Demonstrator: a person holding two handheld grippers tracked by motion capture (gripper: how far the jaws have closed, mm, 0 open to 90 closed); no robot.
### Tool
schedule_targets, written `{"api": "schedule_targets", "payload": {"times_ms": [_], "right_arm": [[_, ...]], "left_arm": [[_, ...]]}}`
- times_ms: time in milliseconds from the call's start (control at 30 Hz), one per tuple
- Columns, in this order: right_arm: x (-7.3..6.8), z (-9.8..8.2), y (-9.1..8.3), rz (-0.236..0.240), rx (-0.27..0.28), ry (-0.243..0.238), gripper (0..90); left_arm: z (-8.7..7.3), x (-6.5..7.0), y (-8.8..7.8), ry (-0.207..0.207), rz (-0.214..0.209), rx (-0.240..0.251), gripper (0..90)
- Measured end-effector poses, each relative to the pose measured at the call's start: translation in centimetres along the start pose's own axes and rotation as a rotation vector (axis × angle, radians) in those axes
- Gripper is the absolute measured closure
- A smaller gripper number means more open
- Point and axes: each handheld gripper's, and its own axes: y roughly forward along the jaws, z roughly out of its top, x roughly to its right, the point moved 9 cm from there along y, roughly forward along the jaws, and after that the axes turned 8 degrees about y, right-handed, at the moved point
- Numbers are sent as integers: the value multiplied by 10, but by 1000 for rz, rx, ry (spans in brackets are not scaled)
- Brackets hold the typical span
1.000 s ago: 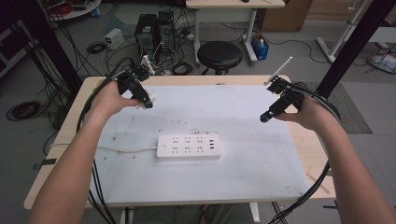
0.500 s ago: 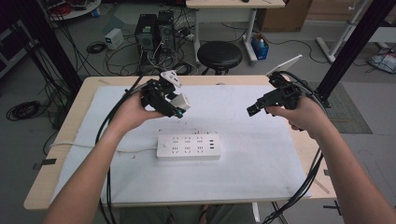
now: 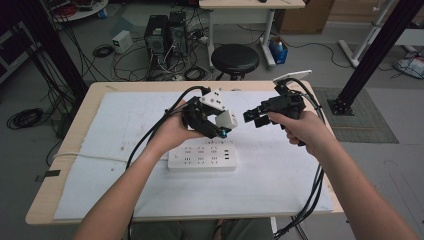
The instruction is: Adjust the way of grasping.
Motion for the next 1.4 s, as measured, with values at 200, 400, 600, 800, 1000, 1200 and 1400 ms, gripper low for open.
{"api": "schedule_targets", "payload": {"times_ms": [200, 400, 600, 800, 1000, 1200, 1400], "right_arm": [[-2, 1, 15, 16, -22, 8, 379], [2, 1, 24, -11, -33, -7, 536], [6, 5, 27, -29, -12, -31, 618], [12, 9, 21, -83, 5, -91, 621], [27, 14, -13, -376, 0, -333, 621], [30, 17, -32, -615, -60, -540, 621], [39, 24, -40, -787, -148, -677, 620]], "left_arm": [[10, 6, 14, 33, 2, 5, 425], [14, 9, 18, 57, 24, 4, 424], [11, 8, 21, 87, 71, -43, 418], [3, 5, 18, 92, 130, -113, 296], [-42, -6, -13, -29, 85, -278, 282], [-113, -14, -55, -261, 6, -581, 282], [-160, -27, -102, -469, 70, -673, 282]]}}
